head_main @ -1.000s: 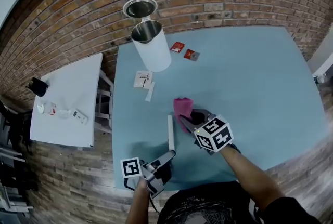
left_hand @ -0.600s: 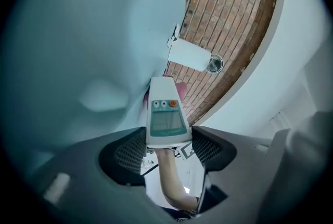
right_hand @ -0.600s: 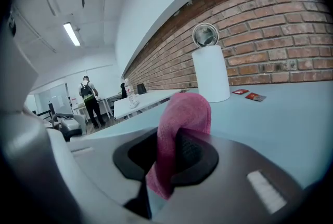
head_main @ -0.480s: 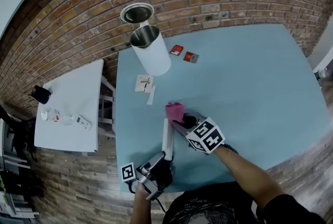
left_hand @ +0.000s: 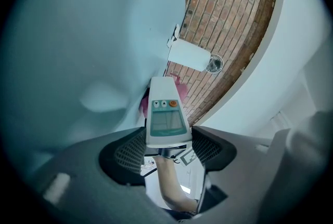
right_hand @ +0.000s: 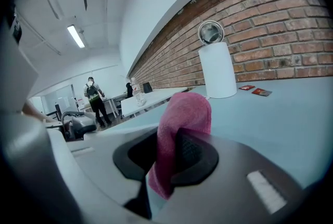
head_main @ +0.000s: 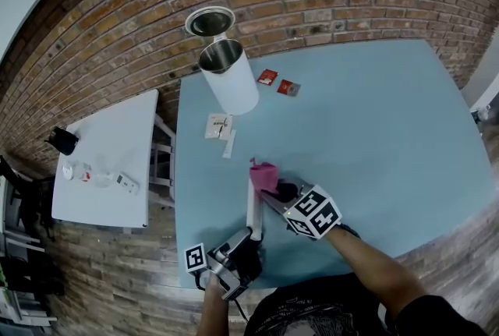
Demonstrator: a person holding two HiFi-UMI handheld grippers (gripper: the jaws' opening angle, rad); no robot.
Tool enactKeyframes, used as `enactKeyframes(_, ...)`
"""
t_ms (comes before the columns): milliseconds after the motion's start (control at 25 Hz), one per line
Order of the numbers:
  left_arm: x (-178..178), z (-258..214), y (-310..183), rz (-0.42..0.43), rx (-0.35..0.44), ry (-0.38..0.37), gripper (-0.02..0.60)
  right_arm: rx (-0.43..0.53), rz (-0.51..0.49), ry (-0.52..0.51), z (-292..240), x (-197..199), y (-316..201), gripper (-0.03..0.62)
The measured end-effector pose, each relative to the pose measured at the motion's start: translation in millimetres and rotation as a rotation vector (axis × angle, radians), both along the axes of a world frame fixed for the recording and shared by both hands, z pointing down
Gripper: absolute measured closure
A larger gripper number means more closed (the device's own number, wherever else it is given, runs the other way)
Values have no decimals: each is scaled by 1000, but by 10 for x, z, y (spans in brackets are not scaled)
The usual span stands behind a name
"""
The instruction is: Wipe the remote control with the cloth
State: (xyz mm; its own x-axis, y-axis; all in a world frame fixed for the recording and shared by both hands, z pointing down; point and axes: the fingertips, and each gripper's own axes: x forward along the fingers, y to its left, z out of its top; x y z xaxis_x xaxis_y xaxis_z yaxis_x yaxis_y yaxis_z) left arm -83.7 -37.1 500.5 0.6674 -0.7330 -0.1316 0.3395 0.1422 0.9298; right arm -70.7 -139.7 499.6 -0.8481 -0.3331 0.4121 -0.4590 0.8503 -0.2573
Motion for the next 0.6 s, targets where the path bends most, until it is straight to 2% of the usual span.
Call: enactKeyframes(600,31,-10,-13,6,4,23,302,-43,-1,-102,-173,36,491,526)
